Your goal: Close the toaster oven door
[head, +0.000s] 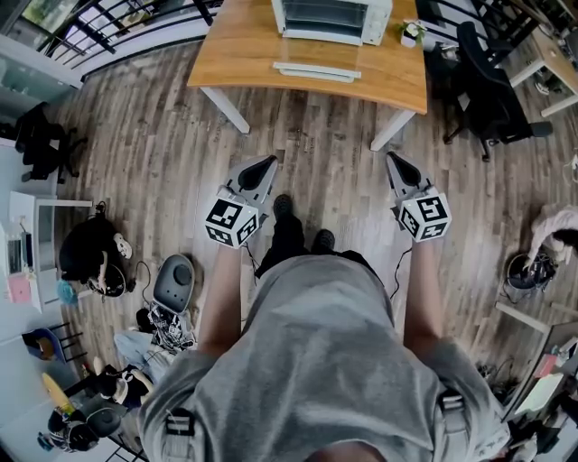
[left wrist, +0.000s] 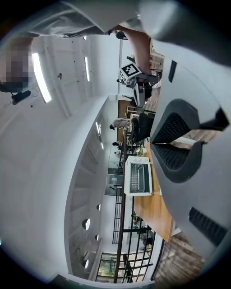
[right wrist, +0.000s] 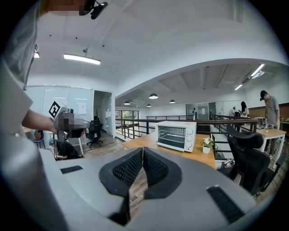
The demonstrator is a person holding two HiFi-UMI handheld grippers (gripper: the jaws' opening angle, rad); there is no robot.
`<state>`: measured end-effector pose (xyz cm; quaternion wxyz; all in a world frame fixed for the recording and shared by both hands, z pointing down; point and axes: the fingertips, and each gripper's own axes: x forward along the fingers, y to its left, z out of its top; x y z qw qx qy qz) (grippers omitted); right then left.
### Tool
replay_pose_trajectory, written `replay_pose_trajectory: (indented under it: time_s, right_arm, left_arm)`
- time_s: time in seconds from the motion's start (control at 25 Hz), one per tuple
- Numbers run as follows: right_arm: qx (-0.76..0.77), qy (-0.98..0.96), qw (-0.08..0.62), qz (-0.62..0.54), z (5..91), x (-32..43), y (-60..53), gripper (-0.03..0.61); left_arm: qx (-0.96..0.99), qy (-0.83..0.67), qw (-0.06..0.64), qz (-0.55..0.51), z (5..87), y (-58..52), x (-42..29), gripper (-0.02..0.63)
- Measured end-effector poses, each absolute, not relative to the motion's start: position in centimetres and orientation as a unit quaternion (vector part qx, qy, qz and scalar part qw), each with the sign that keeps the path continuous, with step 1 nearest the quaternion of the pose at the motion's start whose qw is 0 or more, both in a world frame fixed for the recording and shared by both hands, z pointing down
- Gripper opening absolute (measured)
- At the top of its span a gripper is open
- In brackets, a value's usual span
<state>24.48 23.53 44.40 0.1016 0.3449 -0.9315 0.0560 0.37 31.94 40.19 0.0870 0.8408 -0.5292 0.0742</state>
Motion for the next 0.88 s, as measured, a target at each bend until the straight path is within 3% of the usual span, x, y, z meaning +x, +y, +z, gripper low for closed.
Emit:
replay_pose_trajectory:
  time_s: [0.44, 0.88]
  right_arm:
    - [0.327, -0.938, 0.096, 0.055, 44.4, 23.6, 24.2, 0.058]
    - [0.309, -0.945, 0.088, 0.066, 45.0, 23.1, 24.8, 0.155]
  left_arm:
    - [0.845, -0.522, 0.09, 0.072, 40.2, 32.0, 0.4, 0.025]
    - [0.846, -0.519, 0.099, 0.075, 41.0, 32.1, 0.6, 0.155]
